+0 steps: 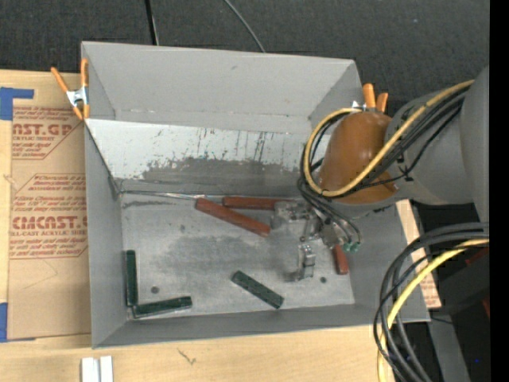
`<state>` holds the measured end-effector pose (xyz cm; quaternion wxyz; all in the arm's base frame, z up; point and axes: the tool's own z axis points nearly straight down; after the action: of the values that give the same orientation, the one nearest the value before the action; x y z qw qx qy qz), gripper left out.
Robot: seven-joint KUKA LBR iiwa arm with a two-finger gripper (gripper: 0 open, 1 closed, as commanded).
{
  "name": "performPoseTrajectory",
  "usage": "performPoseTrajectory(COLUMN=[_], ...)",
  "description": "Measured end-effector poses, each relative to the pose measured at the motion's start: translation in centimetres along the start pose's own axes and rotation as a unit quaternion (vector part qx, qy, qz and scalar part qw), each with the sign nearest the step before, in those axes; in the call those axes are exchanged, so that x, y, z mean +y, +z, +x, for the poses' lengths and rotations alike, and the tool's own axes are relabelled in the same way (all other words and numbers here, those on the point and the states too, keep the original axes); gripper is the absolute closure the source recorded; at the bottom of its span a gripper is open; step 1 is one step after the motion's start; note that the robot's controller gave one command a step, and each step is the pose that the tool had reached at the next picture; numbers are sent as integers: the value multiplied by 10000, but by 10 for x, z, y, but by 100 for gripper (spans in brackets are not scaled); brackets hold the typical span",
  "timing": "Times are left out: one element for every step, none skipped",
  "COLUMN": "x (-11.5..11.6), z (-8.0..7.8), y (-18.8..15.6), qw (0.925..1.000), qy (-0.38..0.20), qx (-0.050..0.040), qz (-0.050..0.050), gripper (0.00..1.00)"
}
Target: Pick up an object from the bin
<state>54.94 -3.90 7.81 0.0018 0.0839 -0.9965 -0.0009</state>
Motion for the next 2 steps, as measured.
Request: performPoseTrajectory(x=[78,78], z=[-38,-38], y=[8,8], qw=[9986,9986], qy=[-518,-518], qx=[-38,-37], qz=[6,8], gripper=[100,100])
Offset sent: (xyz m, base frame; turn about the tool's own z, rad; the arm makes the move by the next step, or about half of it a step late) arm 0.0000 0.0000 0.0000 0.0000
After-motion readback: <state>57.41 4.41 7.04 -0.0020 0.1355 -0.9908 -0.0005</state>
